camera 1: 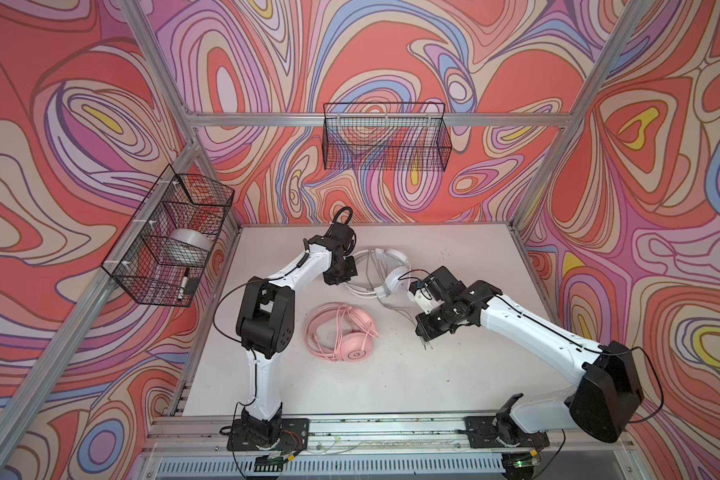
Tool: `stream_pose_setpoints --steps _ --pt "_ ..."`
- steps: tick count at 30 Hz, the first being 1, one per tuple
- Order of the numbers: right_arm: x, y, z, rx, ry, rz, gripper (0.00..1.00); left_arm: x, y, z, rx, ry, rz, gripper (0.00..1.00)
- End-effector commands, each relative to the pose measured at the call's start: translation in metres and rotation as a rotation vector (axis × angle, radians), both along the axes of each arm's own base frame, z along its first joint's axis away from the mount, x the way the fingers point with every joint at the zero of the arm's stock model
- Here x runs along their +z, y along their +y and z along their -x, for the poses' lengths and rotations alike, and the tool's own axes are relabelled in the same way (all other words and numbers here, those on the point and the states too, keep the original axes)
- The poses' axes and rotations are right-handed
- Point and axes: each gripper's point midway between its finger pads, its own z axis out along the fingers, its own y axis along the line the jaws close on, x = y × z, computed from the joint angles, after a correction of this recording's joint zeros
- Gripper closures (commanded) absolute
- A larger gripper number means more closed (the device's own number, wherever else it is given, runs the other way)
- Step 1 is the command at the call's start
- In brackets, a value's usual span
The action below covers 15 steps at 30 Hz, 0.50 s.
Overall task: Wrap the headphones
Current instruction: 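Pull the grey cable with the right gripper toward the robot, tightening it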
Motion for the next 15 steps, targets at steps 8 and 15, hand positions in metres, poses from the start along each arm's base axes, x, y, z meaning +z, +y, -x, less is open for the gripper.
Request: stream_pose_setpoints --steps 8,15 --pt "0.025 -0.012 0.008 0.002 -0.054 0.019 1.0 0.025 0.007 -0.016 0.027 -0.061 0.015 1.0" --pt "0.032 -0.008 0.019 0.054 -0.04 -0.006 1.0 0.02 0.01 -0.023 0.037 -0.059 0.0 1.0"
